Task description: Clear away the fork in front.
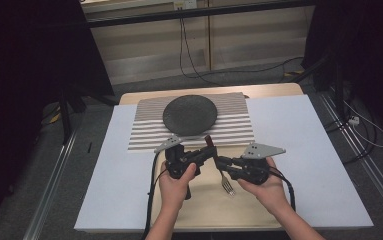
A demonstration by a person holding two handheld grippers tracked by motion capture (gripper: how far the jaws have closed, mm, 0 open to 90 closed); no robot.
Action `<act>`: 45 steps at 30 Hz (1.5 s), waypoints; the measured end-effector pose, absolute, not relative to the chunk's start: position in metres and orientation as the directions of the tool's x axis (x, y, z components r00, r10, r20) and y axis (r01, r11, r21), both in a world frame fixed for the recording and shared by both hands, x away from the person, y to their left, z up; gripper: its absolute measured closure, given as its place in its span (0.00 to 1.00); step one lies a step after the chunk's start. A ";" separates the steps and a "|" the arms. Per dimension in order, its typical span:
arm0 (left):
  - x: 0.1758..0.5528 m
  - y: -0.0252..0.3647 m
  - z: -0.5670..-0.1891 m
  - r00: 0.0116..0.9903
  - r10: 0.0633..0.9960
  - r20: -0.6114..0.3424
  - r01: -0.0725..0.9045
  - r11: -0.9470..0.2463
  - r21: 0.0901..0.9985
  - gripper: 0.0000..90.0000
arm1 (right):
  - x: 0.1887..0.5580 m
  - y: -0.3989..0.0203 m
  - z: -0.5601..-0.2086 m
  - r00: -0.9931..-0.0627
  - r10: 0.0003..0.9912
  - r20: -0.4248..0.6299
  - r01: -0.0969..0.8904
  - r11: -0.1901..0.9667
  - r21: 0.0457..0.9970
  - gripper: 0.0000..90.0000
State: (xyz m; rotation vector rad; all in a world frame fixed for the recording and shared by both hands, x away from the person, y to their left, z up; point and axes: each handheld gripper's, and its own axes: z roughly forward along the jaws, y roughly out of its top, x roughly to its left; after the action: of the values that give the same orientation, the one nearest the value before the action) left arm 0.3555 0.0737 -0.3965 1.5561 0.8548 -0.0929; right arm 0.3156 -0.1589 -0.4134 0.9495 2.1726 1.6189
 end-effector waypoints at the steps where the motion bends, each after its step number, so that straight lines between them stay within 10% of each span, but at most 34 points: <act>1: 0.356 0.075 -0.394 0.717 0.453 -0.529 0.566 0.063 0.822 0.90 | 0.315 -0.159 -0.412 -0.748 0.645 0.156 0.334 0.164 0.928 0.85; 23: 0.359 0.120 -0.378 0.699 0.496 -0.514 0.598 -0.011 0.802 0.90 | 0.314 -0.185 -0.425 -0.683 0.722 0.112 0.353 0.192 0.916 0.26; 45: 0.361 0.170 -0.382 0.656 0.550 -0.517 0.658 -0.081 0.749 0.90 | 0.307 -0.211 -0.426 -0.654 0.750 0.097 0.352 0.189 0.917 0.19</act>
State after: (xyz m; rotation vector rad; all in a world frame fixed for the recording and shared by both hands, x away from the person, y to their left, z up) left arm 0.3610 0.1697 -0.3817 1.7447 0.9796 -0.1185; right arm 0.3068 -0.2114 -0.4258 1.0360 2.0968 1.4580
